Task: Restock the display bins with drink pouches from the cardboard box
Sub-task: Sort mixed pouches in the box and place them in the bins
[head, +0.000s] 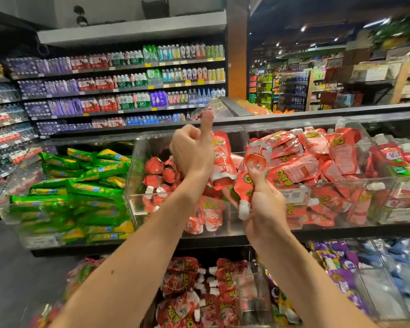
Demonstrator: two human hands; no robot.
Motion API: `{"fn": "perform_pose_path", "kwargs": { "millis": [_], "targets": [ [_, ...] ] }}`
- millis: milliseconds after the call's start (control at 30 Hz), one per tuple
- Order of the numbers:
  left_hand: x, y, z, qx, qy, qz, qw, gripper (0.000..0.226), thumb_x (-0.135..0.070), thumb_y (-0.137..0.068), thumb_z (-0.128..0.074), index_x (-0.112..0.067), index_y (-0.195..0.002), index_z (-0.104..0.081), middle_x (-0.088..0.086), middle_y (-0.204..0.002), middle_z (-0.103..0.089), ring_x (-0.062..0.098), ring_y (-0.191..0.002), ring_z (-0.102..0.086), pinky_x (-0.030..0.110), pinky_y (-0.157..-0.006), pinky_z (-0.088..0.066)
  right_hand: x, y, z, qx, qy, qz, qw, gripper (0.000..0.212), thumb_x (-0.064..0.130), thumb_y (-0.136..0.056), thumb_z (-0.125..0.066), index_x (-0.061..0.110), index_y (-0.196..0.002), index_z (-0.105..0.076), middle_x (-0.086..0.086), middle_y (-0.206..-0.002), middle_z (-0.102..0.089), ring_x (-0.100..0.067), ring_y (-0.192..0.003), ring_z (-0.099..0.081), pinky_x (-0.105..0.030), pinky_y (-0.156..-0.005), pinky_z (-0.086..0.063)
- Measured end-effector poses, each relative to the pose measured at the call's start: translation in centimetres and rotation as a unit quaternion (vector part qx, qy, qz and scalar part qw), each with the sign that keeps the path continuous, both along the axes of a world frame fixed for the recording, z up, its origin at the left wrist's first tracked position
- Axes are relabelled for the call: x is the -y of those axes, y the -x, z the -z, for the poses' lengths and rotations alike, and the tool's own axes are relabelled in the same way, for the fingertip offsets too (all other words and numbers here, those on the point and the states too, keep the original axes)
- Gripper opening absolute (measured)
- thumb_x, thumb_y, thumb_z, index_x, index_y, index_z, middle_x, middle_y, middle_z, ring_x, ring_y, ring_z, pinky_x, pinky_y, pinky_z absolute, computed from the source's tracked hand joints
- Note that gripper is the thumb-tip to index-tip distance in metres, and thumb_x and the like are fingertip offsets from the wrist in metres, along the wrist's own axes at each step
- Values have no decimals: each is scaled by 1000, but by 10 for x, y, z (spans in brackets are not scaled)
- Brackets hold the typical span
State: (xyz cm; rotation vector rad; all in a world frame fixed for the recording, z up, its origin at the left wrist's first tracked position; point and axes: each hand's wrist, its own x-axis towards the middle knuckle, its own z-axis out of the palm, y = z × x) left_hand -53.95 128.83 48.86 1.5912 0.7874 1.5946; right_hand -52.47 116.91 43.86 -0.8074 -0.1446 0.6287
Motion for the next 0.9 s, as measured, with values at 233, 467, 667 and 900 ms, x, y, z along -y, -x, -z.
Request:
{"fn": "perform_pose_path", "kwargs": {
  "millis": [233, 467, 667, 900],
  "targets": [
    [23, 24, 16, -250, -160, 54, 953, 39, -51, -95, -56, -17, -95, -77, -3, -116, -48, 8, -114, -35, 25, -95, -26, -1, -11, -1, -28, -25, -6, 999, 24, 23, -96, -64, 4, -111, -65, -11, -102, -75, -19, -85, -75, -39, -69, -63],
    [24, 56, 19, -382, -250, 228, 860, 62, -47, -80, -78, -29, -136, -60, -6, -140, -42, 6, -127, -39, 22, -108, -32, -2, -22, 2, 10, 8, 1, 1000, 26, 30, -95, -64, 10, -111, -69, -9, -102, -76, -23, -97, -73, -39, -79, -60],
    [-7, 72, 1, -293, -240, 163, 911, 29, -15, -86, -76, -26, -113, -74, -18, -105, -67, -10, -90, -60, 0, -80, -40, 0, -28, -4, -17, -9, -15, 1000, 25, 25, -94, -67, 4, -106, -64, -14, -100, -75, -21, -84, -75, -36, -68, -61],
    [-57, 63, -7, -337, -201, 77, 917, 20, -24, -90, -74, -29, -109, -74, -15, -90, -68, 1, -84, -62, 27, -84, -48, 9, -37, 0, -14, -13, -2, 1000, 28, 27, -96, -63, 3, -109, -64, -12, -99, -76, -22, -92, -74, -30, -63, -61]
  ]
}}
